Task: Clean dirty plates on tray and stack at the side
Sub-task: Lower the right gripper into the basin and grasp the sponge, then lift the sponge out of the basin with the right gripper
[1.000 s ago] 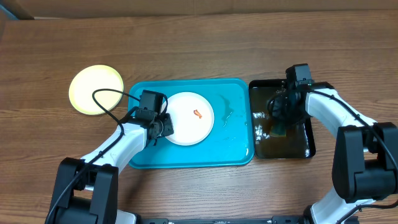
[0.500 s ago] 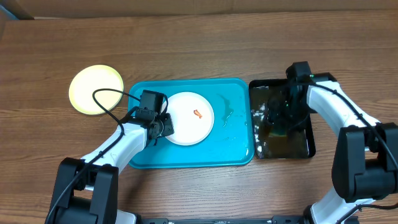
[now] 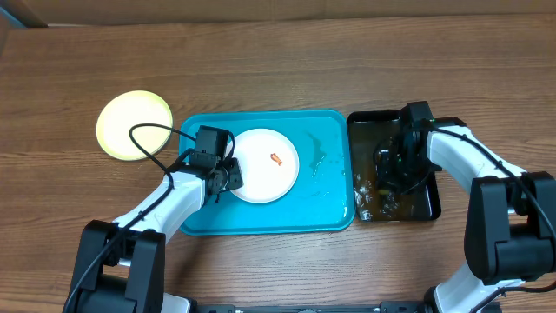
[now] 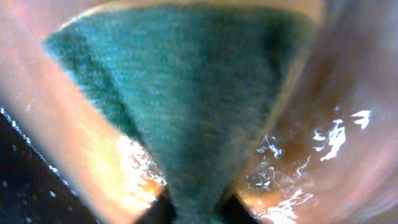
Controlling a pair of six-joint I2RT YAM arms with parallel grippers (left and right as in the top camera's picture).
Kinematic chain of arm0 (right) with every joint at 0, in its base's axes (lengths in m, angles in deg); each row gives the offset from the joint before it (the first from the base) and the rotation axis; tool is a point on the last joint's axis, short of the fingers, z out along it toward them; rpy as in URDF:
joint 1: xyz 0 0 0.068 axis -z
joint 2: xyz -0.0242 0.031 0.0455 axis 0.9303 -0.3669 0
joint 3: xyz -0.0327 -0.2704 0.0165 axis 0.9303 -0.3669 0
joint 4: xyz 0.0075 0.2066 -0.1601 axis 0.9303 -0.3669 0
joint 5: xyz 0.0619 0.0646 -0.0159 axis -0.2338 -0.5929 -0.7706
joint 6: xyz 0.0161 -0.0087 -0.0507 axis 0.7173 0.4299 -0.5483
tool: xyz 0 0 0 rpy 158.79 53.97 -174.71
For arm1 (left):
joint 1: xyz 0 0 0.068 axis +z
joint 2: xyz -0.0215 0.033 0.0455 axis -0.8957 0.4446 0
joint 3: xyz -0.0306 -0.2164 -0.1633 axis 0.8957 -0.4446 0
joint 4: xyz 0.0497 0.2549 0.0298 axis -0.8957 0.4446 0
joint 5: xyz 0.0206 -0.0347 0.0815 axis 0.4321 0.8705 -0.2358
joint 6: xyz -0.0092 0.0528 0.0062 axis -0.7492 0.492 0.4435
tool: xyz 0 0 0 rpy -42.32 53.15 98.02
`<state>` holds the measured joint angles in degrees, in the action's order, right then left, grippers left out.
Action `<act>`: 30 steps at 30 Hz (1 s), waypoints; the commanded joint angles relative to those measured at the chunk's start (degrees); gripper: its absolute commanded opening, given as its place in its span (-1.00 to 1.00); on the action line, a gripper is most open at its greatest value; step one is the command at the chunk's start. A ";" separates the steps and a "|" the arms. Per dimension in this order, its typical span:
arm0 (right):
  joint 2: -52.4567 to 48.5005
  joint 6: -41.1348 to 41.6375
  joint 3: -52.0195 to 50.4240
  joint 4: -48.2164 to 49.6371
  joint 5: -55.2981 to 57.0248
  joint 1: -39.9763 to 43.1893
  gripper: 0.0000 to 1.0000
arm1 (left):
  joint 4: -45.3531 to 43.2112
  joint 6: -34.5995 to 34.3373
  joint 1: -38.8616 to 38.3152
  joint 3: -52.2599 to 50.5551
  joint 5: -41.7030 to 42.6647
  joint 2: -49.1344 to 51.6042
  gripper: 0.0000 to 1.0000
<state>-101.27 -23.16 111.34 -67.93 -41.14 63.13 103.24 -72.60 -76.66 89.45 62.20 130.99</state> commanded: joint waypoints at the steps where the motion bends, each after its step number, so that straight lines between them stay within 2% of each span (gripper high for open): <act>1: -0.61 0.07 4.35 -1.36 0.28 -0.15 -0.21 | 0.83 1.55 -0.04 -0.90 -0.02 2.10 -0.21; 5: -0.61 0.09 7.23 -2.27 2.03 -0.15 0.07 | 0.83 1.57 -0.04 -0.90 -0.02 2.10 -0.17; 8: -0.66 0.11 7.13 -2.10 4.13 -0.15 0.13 | 0.79 1.95 -0.04 -0.90 -0.26 2.10 -0.17; 13: -0.70 0.11 6.69 -1.86 5.99 -0.17 0.35 | 0.79 1.95 -0.04 -0.90 -1.42 2.10 -0.17; 15: -0.70 0.11 6.64 -1.44 5.97 -0.17 0.37 | 0.81 1.92 -0.04 -0.90 -1.38 2.10 -0.25; 18: -0.70 0.13 6.36 -0.11 5.97 -0.17 0.40 | 0.85 1.92 -0.04 -0.92 -1.01 2.10 -0.61; 20: -0.70 0.15 5.75 1.22 5.95 -0.17 0.44 | 1.05 1.92 -0.07 -0.92 -0.42 2.10 -0.70; 22: -0.70 0.15 4.98 1.97 5.92 -0.17 0.61 | 1.27 1.92 -0.07 -0.92 0.02 2.10 -0.70; 24: -0.70 0.15 4.28 2.58 5.73 -0.17 1.00 | 1.29 1.92 -0.07 -0.92 0.28 2.10 -0.76; 26: -0.70 0.15 3.91 2.99 5.73 -0.17 1.00 | 1.46 1.90 -0.07 -0.92 0.28 2.10 -0.92; 28: -0.70 0.13 3.82 3.10 5.75 -0.17 1.00 | 1.73 1.90 -0.07 -0.92 0.28 2.10 -0.92; 29: -0.70 0.13 3.82 3.10 5.77 -0.17 0.92 | 1.92 1.90 -0.07 -0.92 0.28 2.10 -0.92; 30: -0.70 0.13 3.78 3.13 5.97 -0.17 0.65 | 2.10 1.90 -0.07 -0.92 0.28 2.10 -0.92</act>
<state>-101.71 -23.16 115.64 -65.17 -35.72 63.09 103.44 -71.57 -76.64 89.93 62.23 131.07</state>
